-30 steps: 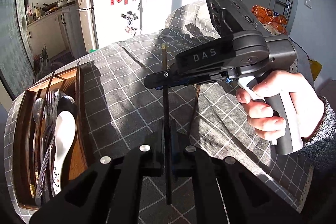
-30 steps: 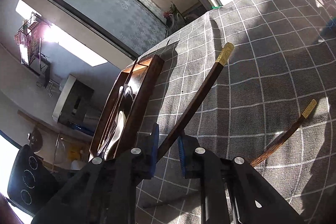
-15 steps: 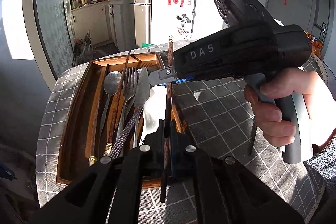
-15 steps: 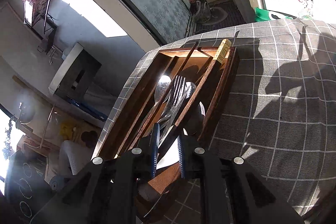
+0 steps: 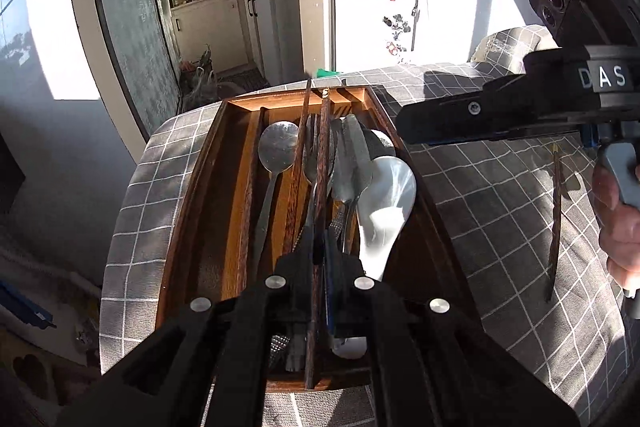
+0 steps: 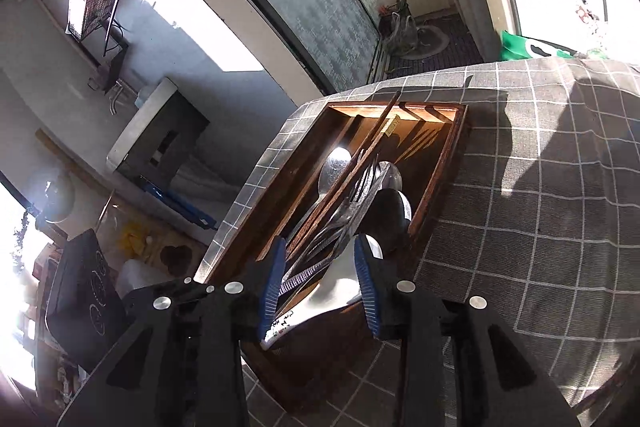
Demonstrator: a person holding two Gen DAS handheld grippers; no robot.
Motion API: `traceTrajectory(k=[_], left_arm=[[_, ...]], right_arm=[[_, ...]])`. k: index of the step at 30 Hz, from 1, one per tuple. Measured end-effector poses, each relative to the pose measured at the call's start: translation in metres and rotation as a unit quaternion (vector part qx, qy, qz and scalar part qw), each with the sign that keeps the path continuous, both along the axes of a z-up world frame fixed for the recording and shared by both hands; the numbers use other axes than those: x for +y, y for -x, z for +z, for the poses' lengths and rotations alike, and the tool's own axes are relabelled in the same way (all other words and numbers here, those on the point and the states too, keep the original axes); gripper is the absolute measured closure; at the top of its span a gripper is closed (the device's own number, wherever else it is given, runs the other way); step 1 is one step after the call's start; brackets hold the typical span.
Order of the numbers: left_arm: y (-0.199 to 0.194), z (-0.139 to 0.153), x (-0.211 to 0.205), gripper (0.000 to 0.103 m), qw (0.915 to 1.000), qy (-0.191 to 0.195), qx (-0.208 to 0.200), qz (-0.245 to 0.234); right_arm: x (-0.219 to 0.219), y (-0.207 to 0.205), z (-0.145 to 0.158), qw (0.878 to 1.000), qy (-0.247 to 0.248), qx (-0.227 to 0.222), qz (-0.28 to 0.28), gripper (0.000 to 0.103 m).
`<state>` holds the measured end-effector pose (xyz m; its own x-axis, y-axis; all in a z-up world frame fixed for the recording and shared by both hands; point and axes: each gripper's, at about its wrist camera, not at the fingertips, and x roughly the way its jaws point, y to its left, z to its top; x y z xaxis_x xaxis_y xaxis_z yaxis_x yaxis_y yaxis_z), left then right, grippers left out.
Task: Organize utensils
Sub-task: 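Lower the chopstick into the tray among the utensils, release, then grasp the last dark chopstick on the cloth with the left tool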
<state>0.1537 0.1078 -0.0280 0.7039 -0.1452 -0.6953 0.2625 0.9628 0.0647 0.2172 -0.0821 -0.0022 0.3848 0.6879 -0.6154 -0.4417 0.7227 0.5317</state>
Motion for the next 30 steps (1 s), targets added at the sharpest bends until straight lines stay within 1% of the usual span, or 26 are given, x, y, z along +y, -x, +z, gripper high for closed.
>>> traceTrajectory(k=[1,2,3,4,7,8,9,12,14,18,20,23,26,28,29,30], left_arm=[[0.0,-0.001,0.0,0.094,1.0,-0.004,-0.007,0.0],[0.001,-0.001,-0.001,0.074,0.9999,-0.005,-0.013,-0.003],[0.004,-0.001,0.0,0.058,0.9997,-0.006,-0.023,-0.005],[0.008,0.001,-0.001,0.033,0.9994,-0.008,-0.035,-0.004],[0.02,0.008,-0.008,0.028,0.9985,-0.011,-0.052,-0.013],[0.024,0.01,-0.012,0.019,0.9981,-0.015,-0.057,-0.016],[0.028,0.013,-0.018,0.016,0.9977,-0.02,-0.062,-0.019],[0.041,0.017,-0.041,0.013,0.9963,-0.018,-0.058,-0.06],[0.049,0.017,-0.059,0.011,0.9941,-0.007,-0.055,-0.094],[0.06,0.007,-0.095,0.01,0.9874,0.02,-0.019,-0.156],[0.064,-0.002,-0.111,0.01,0.9831,0.022,-0.003,-0.182],[0.065,-0.012,-0.13,0.01,0.9801,0.016,0.009,-0.198],[0.061,-0.019,-0.141,0.01,0.9766,0.031,0.034,-0.21],[0.059,-0.024,-0.146,0.011,0.9751,0.034,0.042,-0.215],[0.058,-0.026,-0.149,0.016,0.9743,0.03,0.046,-0.218],[0.058,-0.03,-0.152,0.018,0.9737,0.023,0.052,-0.221]], right_arm=[[-0.009,0.004,0.002,1.0,-0.001,-0.004,-0.001,0.057],[-0.017,0.01,0.005,1.0,-0.002,-0.009,-0.001,0.053],[-0.026,0.016,0.007,1.0,-0.002,-0.014,0.0,0.045],[-0.035,0.022,0.009,1.0,-0.001,-0.019,0.001,0.042],[-0.065,0.037,0.014,0.999,0.008,-0.034,-0.015,0.041],[-0.075,0.04,0.014,0.999,0.009,-0.038,-0.022,0.041],[-0.085,0.043,0.015,0.999,0.009,-0.039,-0.029,0.039],[-0.112,0.051,0.01,0.997,0.019,-0.045,-0.052,0.033],[-0.126,0.056,0.004,0.996,0.031,-0.047,-0.065,0.033],[-0.151,0.066,-0.009,0.994,0.046,-0.047,-0.087,0.033],[-0.161,0.071,-0.013,0.993,0.044,-0.049,-0.095,0.032],[-0.173,0.074,-0.018,0.993,0.035,-0.046,-0.103,0.032],[-0.179,0.074,-0.018,0.993,0.025,-0.045,-0.108,0.031],[-0.182,0.073,-0.019,0.993,0.015,-0.043,-0.11,0.031],[-0.184,0.072,-0.02,0.993,0.011,-0.042,-0.11,0.031],[-0.185,0.072,-0.021,0.993,0.009,-0.041,-0.111,0.031]])
